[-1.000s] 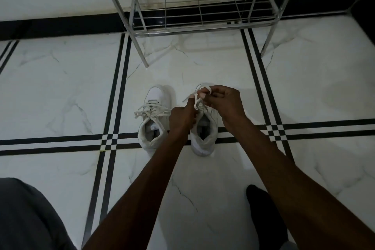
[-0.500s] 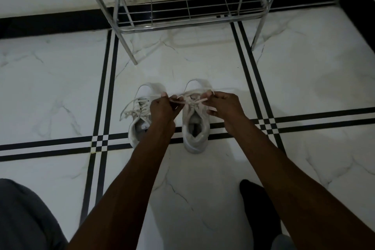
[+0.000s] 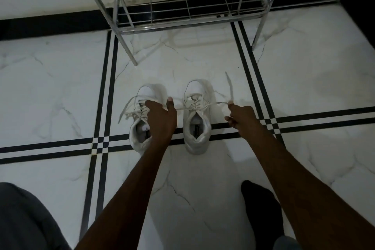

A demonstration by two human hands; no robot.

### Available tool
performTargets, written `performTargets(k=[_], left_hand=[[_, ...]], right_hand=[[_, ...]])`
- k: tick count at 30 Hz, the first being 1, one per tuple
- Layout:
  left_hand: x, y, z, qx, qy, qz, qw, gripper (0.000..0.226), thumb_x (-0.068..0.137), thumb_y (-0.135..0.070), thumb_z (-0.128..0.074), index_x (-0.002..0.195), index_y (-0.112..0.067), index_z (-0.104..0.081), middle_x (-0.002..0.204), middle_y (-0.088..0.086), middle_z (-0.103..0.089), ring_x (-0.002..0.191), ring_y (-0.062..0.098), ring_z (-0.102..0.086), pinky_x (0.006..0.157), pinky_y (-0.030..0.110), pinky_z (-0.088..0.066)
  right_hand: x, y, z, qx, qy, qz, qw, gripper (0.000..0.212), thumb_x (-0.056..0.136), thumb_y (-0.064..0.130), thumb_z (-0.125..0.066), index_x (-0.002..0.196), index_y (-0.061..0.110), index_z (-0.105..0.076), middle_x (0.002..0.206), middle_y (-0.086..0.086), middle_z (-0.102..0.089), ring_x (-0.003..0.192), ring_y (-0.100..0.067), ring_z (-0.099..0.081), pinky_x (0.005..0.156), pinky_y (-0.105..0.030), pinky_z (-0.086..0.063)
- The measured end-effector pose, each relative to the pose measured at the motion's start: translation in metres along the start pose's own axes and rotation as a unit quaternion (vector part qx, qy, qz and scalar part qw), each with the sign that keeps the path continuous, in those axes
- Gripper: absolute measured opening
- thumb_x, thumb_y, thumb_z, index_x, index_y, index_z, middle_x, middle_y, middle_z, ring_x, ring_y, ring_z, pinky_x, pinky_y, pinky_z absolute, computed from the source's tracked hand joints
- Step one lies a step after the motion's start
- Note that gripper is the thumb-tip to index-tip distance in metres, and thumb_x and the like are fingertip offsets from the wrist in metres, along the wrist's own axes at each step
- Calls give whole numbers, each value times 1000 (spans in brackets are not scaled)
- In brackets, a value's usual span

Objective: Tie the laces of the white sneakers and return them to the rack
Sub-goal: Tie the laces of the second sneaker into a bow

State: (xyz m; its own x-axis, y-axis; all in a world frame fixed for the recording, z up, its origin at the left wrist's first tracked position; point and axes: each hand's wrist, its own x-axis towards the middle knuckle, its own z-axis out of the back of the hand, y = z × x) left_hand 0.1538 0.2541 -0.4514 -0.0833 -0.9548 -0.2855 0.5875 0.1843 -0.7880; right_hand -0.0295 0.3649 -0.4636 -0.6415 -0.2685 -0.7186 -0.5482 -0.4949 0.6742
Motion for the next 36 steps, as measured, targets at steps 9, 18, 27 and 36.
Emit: performTargets(k=[9, 18, 27, 36], left_hand=[[-7, 7, -2, 147, 107, -297, 937, 26, 97, -34, -63, 114, -16, -69, 112, 4, -66, 92, 19, -66, 75, 26, -45], [29, -20, 8, 250, 179, -374, 875, 15, 94, -12, -67, 98, -4, -79, 91, 19, -69, 88, 36, -67, 77, 37, -49], [21, 0, 7, 334, 119, -348, 868, 17, 92, -8, -54, 97, -14, -69, 91, 8, -74, 87, 36, -68, 65, 40, -51], [-1, 3, 16, 425, 119, -320, 838, 39, 83, -14, -62, 121, -24, -65, 107, 2, -74, 95, 32, -69, 66, 32, -35]], right_hand=[[-12, 5, -13, -365, 143, 443, 806, 21, 93, 9, -64, 111, 8, -75, 116, -11, -73, 106, -19, -67, 95, -24, -50], [-10, 10, -24, -428, 107, 476, 761, 24, 87, -6, -63, 106, 1, -76, 103, -22, -73, 96, -33, -69, 81, -22, -46], [-13, 6, -23, -446, 37, 475, 758, 18, 86, -1, -66, 97, 6, -79, 93, -15, -73, 85, -29, -70, 67, -31, -52], [-7, -4, -19, -432, 15, 419, 799, 17, 81, -4, -70, 93, 4, -79, 90, -14, -75, 82, -27, -72, 65, -32, -57]])
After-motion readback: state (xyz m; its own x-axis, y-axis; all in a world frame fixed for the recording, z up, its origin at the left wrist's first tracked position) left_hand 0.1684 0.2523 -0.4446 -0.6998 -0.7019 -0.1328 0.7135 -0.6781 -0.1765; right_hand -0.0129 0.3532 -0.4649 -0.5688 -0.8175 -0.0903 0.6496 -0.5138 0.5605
